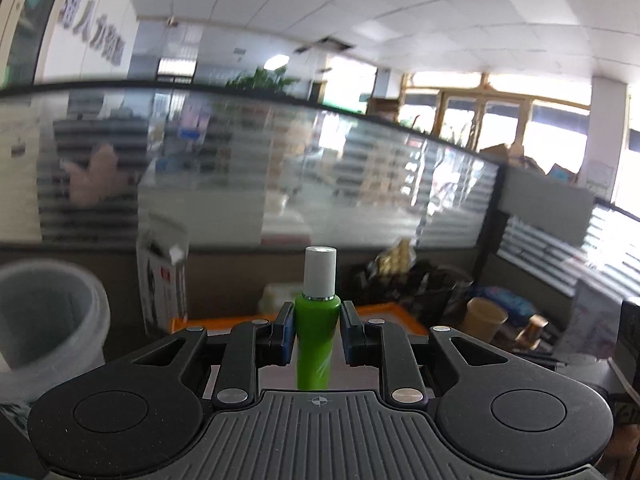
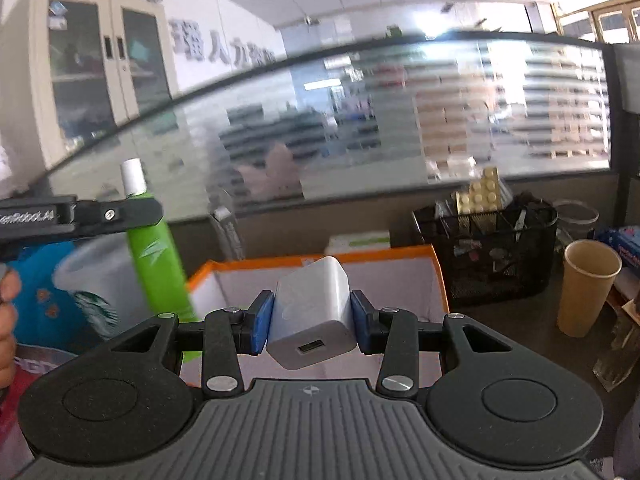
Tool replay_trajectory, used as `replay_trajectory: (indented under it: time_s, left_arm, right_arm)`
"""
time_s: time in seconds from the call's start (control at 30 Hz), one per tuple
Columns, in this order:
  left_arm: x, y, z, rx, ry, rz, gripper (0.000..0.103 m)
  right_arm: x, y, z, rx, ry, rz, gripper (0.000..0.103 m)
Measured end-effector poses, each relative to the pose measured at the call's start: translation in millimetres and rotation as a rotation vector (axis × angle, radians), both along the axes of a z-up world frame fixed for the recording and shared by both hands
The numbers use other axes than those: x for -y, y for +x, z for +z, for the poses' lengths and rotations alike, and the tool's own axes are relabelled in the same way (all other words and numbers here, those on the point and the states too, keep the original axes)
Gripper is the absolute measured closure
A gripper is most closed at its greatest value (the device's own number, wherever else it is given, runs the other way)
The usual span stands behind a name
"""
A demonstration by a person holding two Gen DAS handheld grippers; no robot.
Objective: Organize rigid objects
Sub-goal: 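Lift the green tube with the left tool while the right carries the charger over the orange box, then open the left tool dropping the tube while the right drops the charger into the box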
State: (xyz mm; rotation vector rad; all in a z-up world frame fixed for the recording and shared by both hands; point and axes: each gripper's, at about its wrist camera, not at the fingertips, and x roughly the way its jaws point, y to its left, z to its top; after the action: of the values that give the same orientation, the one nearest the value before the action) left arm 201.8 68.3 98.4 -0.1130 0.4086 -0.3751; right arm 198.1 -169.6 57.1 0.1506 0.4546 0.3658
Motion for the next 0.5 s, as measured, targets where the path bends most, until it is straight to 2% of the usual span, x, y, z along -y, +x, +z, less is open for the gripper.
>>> replay_trajectory:
  time_s: [0.2,0.5]
  left_arm:
    - [-2,30,-34,-0.096,-0.002,0.023,0.082]
    - [1,47,-58,-0.154,0.008,0.016,0.082]
  right_arm:
    - [-8,29,-25,-0.071,-0.062,-0.007,0.065]
    - [-27,55,-45,-0.149,-0.157,0.002,0.065]
